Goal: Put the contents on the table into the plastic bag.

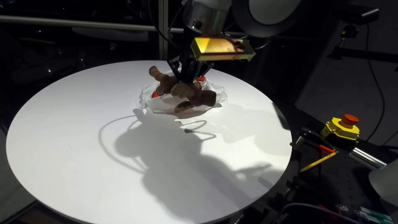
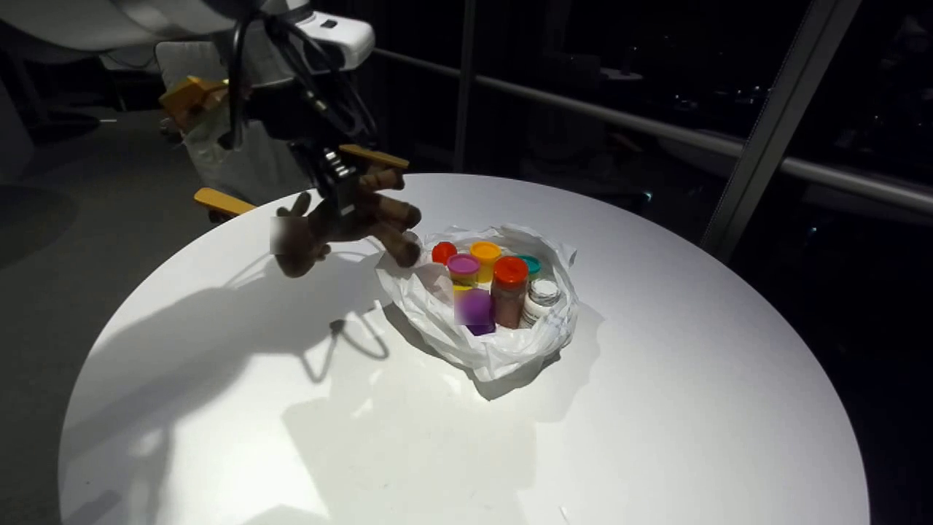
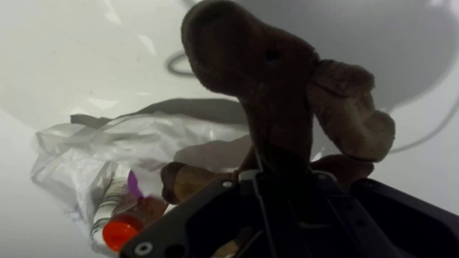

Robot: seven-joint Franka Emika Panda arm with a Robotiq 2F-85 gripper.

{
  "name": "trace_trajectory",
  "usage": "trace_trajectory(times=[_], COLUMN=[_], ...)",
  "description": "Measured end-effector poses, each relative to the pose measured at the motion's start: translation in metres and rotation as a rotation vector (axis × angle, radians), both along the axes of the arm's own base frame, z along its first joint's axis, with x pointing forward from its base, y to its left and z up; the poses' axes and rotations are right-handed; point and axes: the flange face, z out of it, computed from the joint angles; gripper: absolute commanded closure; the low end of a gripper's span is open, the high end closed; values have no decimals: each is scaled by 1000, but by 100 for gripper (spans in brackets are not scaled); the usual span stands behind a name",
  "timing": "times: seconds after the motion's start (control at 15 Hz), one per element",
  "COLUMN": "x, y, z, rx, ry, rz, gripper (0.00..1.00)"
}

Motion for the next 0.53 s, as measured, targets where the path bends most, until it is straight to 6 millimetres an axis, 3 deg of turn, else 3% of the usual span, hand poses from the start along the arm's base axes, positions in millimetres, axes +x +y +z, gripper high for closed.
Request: trace_trajectory(times=[0.27, 0.53], x=[40, 72], y=[-51, -80], z=[34, 35], rx=[3, 16], ry=[-68, -96], rz=[-153, -239], gripper=[84, 85])
